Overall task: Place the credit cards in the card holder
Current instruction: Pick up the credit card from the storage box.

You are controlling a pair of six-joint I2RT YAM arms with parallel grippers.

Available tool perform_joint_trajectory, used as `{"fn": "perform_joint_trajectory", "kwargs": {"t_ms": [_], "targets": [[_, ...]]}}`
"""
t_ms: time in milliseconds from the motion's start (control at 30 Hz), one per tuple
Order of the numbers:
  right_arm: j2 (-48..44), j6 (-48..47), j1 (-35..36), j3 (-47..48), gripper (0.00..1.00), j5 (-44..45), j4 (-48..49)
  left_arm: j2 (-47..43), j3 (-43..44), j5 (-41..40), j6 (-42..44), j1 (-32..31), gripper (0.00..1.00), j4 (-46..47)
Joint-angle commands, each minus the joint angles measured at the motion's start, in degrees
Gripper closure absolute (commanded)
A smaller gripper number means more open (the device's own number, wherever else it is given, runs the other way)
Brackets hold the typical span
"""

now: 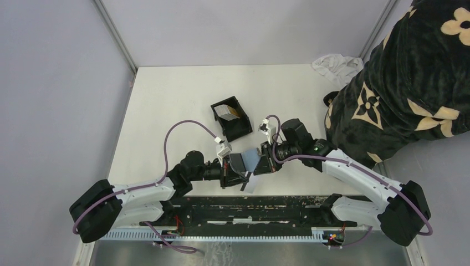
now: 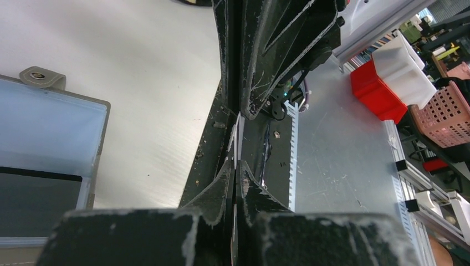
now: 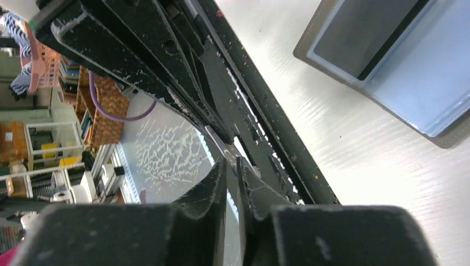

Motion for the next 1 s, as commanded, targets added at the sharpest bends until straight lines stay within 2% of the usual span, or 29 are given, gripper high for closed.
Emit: {"fn": "perform_joint_trajectory", "kwargs": {"t_ms": [0, 167, 400, 667, 967], "targets": [[-0.4, -2.0, -0.4, 4.6, 0.78, 5.6, -0.2, -0.7, -1.3, -7.4, -2.0, 0.5, 0.97, 1.4], [0.1, -3.3, -0.4, 6.5, 0.65, 13.5, -2.0, -1.1, -2.8, -22.1, -6.9, 0.5, 0.97, 1.5], [3.0, -4.4, -0.4, 8.4, 0.64, 24.6, -2.7, 3.5, -1.3, -33.7, -16.9, 0.4, 0.97, 5.3], [7.6, -4.6, -0.4, 8.9, 0.69, 30.8, -1.9, 8.4, 0.6, -42.2, -28.2, 0.5, 0.97, 4.9], [12.8, -5.1, -0.5, 9.5, 0.72, 36.3, -1.2, 8.2, 2.5, -45.7, -35.2, 0.1, 0.97, -0.1]]}}
